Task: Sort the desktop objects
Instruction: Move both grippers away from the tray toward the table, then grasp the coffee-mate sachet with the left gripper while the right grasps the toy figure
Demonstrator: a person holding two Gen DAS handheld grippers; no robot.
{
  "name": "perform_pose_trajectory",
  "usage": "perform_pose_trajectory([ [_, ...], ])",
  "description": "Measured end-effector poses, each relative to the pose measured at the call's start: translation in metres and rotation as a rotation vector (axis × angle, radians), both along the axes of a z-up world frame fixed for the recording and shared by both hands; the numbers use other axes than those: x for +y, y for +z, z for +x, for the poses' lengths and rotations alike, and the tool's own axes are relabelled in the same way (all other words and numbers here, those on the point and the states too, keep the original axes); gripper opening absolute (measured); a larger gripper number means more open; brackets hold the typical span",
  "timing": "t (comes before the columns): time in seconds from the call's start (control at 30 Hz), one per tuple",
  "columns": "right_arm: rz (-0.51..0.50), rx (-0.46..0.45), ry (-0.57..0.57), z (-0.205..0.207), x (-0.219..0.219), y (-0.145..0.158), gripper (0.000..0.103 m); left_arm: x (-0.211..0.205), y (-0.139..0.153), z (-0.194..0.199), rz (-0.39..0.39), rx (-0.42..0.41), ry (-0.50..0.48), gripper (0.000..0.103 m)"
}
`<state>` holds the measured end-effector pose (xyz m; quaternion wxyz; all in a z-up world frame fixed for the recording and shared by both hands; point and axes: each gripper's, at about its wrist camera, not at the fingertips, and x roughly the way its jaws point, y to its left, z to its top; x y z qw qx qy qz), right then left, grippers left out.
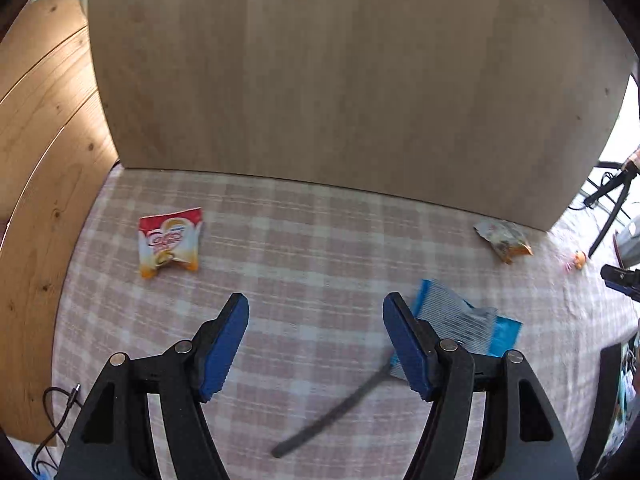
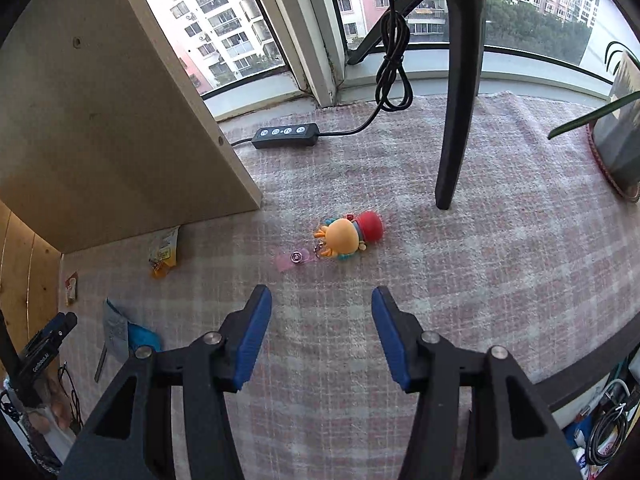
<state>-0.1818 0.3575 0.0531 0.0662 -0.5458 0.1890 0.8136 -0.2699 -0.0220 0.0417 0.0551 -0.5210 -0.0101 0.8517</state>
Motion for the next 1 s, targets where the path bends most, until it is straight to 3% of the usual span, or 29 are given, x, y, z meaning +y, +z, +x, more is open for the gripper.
perform_pose_trajectory([
  [0.1, 0.005, 0.001, -0.027, -0.01, 0.004, -0.003, 0.051, -0.027, -0.004, -0.013, -0.011, -0.008, 0.066, 0.068],
  [0.33, -0.028, -0.047, -0.108, -0.027, 0.017, -0.02, 0.051, -0.083, -0.011, -0.032, 0.047, -0.017, 0.196, 0.068],
  [0.5, -0.058, -0.072, -0.152, -0.037, 0.02, -0.033, 0.051, -0.12, -0.021, -0.041, 0.148, -0.046, 0.292, 0.068],
  [0.77, -0.03, -0.086, -0.159, -0.049, 0.019, -0.038, 0.056, -0.126, -0.038, -0.052, 0.165, -0.08, 0.279, 0.068],
  [1.0, -0.072, -0.079, -0.187, -0.049, 0.025, -0.037, 0.056, -0.108, -0.052, -0.072, 0.091, -0.101, 0.248, 0.068],
])
